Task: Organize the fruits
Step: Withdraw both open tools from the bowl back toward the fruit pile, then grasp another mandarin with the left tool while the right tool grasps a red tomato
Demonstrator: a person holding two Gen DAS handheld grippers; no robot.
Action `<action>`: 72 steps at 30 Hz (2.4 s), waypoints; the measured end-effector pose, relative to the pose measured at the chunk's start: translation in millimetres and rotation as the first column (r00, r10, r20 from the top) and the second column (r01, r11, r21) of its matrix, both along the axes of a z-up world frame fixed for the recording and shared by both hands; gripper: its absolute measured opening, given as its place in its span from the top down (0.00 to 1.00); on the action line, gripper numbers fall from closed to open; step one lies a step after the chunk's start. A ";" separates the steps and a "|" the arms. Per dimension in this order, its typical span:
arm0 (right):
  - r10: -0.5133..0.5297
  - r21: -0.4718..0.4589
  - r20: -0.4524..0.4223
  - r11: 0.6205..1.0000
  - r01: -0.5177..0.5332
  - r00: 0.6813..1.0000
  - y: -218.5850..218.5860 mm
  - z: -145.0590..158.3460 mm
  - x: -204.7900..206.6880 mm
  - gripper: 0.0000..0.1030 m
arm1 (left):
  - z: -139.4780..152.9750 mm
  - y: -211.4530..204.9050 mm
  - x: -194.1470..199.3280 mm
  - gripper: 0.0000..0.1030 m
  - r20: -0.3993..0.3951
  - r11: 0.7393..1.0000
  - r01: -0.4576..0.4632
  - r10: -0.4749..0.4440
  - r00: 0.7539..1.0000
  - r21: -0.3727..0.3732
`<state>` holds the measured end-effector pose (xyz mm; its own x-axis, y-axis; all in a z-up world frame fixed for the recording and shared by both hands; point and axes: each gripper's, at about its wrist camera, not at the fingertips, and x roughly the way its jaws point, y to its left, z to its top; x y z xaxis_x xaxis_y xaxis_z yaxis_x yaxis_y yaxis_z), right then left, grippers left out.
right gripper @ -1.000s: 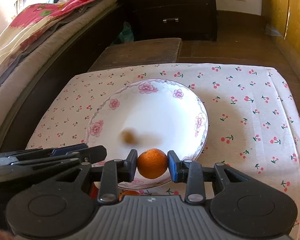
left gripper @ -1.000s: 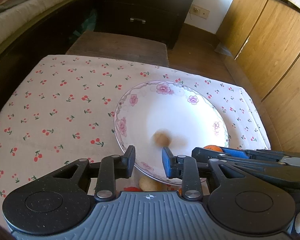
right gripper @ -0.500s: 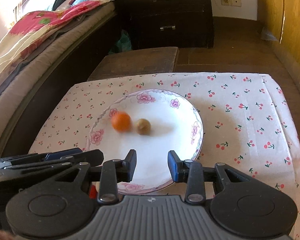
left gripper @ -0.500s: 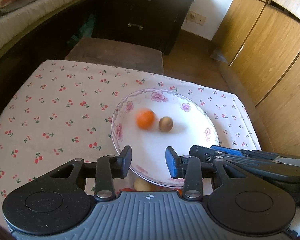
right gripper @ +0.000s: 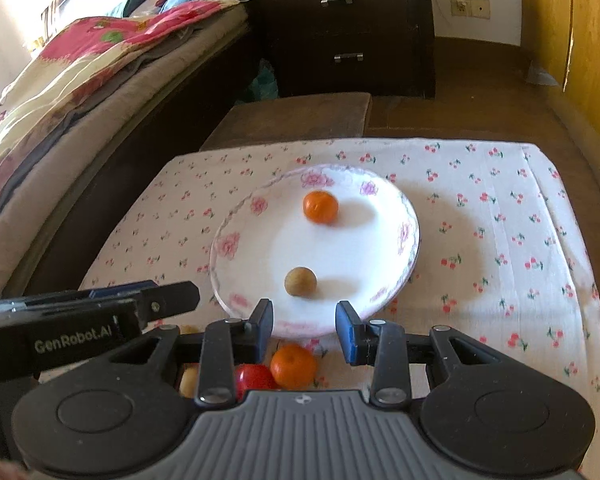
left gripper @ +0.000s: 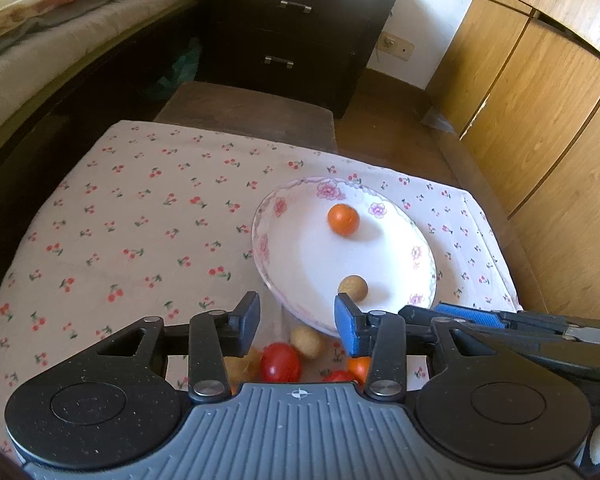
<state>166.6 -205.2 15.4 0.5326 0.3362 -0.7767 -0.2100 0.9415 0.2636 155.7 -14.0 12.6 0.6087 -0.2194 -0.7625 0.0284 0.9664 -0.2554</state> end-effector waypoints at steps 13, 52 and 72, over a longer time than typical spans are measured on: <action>0.040 0.012 -0.056 0.999 -0.039 0.998 16.4 -10.0 -32.9 0.65 | -2.2 11.6 -32.9 0.48 -0.023 1.000 0.002 -0.003 1.000 -0.012; 0.071 0.033 -0.165 0.997 -0.067 0.984 55.9 -46.3 -23.9 0.71 | -16.0 42.7 -38.1 0.43 -0.099 0.998 -0.036 0.031 0.995 -0.047; 0.094 0.003 -0.183 0.995 -0.095 0.979 27.5 -36.8 -51.8 0.72 | -41.8 28.9 -23.8 0.50 -0.134 1.000 -0.006 0.008 0.991 0.012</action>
